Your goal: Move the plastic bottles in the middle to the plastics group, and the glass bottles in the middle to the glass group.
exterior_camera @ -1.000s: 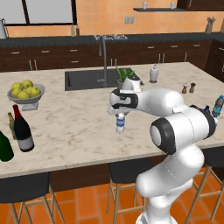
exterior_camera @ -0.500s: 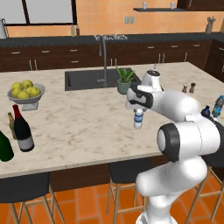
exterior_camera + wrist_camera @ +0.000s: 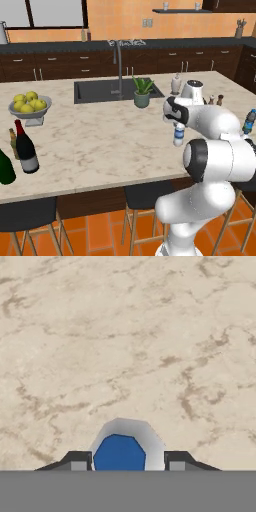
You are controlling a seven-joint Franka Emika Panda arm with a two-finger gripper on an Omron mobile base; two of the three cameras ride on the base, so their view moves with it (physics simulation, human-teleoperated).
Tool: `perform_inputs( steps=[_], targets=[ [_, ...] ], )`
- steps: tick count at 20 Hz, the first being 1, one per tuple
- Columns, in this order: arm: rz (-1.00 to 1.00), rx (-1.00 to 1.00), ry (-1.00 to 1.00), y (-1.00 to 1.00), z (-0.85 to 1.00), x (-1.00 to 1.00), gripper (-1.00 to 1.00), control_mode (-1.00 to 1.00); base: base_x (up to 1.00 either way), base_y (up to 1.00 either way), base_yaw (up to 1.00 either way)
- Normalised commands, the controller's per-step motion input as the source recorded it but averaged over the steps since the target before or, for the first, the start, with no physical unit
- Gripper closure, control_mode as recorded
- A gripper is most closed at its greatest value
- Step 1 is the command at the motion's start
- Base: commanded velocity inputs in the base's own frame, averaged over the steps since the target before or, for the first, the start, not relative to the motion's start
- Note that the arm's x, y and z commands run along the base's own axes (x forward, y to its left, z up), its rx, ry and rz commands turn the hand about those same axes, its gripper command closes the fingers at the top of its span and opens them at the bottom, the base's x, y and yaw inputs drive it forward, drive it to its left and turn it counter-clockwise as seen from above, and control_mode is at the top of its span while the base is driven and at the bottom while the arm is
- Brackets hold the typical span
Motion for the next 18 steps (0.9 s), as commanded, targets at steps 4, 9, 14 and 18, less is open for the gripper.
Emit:
perform_inputs(
  steps=[4,9,14,18],
  targets=[
    [-0.32,0.0,0.01,-0.75,0.0,-0.08,1.0,-1.0,0.0,0.0,0.0],
    [-0.35,0.0,0.01,-0.72,0.0,-0.07,1.0,-1.0,0.0,0.0,0.0],
    [-0.36,0.0,0.0,-0.67,0.0,-0.1,1.0,-1.0,0.0,0.0,0.0],
    [-0.36,0.0,0.0,-0.53,0.0,-0.07,1.0,-1.0,0.0,0.0,0.0]
  ],
)
